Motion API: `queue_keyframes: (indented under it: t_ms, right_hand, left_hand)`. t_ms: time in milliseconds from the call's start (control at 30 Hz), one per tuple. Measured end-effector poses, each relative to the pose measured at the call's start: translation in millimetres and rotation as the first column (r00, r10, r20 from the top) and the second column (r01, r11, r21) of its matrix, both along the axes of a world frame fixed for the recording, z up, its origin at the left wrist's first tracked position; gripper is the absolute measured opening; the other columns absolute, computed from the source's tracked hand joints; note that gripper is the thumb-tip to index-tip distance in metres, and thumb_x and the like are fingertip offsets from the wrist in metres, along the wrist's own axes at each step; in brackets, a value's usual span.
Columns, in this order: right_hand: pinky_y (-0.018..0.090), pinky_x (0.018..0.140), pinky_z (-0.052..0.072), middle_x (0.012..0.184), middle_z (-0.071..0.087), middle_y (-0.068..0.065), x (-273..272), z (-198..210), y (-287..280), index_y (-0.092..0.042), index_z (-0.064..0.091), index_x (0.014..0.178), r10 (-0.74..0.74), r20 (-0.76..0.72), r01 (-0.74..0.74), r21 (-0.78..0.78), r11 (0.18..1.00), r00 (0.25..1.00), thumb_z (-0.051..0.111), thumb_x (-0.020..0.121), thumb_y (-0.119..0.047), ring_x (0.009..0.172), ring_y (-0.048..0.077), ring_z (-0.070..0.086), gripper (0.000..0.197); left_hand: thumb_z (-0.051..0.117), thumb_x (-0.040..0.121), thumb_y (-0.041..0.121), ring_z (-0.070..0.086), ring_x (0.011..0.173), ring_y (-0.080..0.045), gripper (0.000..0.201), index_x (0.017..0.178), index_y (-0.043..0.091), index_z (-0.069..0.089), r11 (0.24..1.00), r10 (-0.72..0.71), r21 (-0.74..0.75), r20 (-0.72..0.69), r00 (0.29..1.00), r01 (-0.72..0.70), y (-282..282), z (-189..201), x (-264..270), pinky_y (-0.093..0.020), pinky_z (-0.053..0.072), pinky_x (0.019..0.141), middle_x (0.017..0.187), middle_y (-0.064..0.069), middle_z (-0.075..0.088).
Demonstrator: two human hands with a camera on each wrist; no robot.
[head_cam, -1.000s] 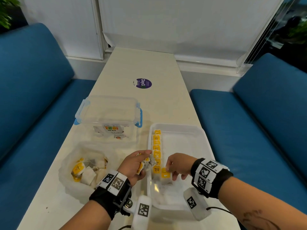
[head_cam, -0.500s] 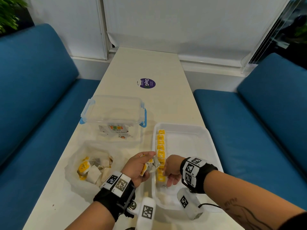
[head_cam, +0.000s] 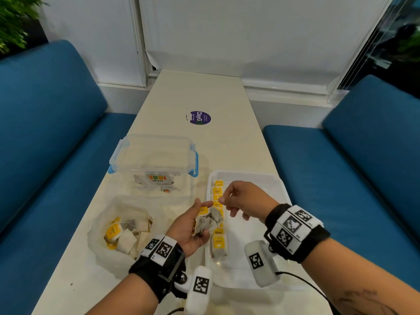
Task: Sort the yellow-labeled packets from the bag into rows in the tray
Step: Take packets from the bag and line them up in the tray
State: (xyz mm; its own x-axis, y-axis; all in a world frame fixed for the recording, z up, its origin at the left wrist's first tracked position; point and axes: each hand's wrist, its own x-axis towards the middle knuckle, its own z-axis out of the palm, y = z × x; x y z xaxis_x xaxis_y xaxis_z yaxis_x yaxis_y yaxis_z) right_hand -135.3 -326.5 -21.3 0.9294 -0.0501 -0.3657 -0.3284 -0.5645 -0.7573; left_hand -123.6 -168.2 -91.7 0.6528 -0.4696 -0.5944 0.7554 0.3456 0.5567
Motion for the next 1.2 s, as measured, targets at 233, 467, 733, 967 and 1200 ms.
queue_keyframes:
  t_ms: [233,467,733,967,1200]
  right_hand:
    - [0.014,0.062,0.038,0.082,0.055,-0.004,-13,-3,7,-0.015,0.064,0.103,0.141,0.123,-0.118,-0.175,0.977,0.982,0.063,0.087,-0.021,0.073,0.007,0.050,0.018]
    - [0.009,0.066,0.037,0.094,0.049,-0.013,-26,2,6,-0.020,0.061,0.110,0.320,0.166,-0.272,-0.260,0.927,0.933,0.078,0.070,-0.017,0.071,-0.007,0.045,0.043]
    - [0.019,0.064,0.043,0.072,0.056,-0.006,-21,-2,1,-0.016,0.055,0.096,0.196,0.239,-0.146,-0.209,0.967,0.951,0.054,0.083,-0.001,0.064,0.005,0.050,0.020]
    - [0.018,0.054,0.033,0.061,0.043,-0.008,-19,-1,2,-0.017,0.051,0.087,0.206,0.246,-0.157,-0.207,0.966,0.947,0.045,0.085,0.000,0.056,0.006,0.040,0.019]
    - [0.023,0.058,0.035,0.062,0.044,-0.007,-19,1,0,-0.028,0.046,0.075,0.288,0.195,-0.246,-0.214,0.945,0.938,0.045,0.084,0.000,0.056,0.008,0.038,0.030]
  left_hand:
    - [0.026,0.090,0.062,0.062,0.052,-0.010,0.057,0.095,0.022,0.067,0.996,-0.075,0.047,0.039,0.996,0.073,-16,7,-5,-0.013,0.038,0.036,0.070,-0.004,0.068]
    - [0.027,0.088,0.064,0.054,0.045,-0.007,0.061,0.102,0.019,0.066,0.993,-0.101,0.061,0.035,0.994,0.099,-20,-6,-4,-0.014,0.036,0.036,0.068,-0.001,0.064]
    - [0.049,0.071,0.068,0.050,0.043,-0.004,0.062,0.090,0.011,0.064,0.985,-0.173,0.024,0.130,0.976,0.171,-18,-10,-8,-0.012,0.036,0.033,0.063,-0.002,0.061]
    - [0.077,0.065,0.043,0.054,0.063,-0.009,0.036,0.084,0.012,0.071,0.965,-0.257,0.009,0.207,0.944,0.261,-12,-7,-10,-0.014,0.032,0.048,0.080,-0.004,0.066]
    - [0.065,0.066,0.021,0.056,0.045,-0.011,0.020,0.078,0.005,0.067,0.987,-0.159,-0.029,0.024,0.987,0.160,-9,-5,-12,-0.014,0.034,0.037,0.065,-0.007,0.063]
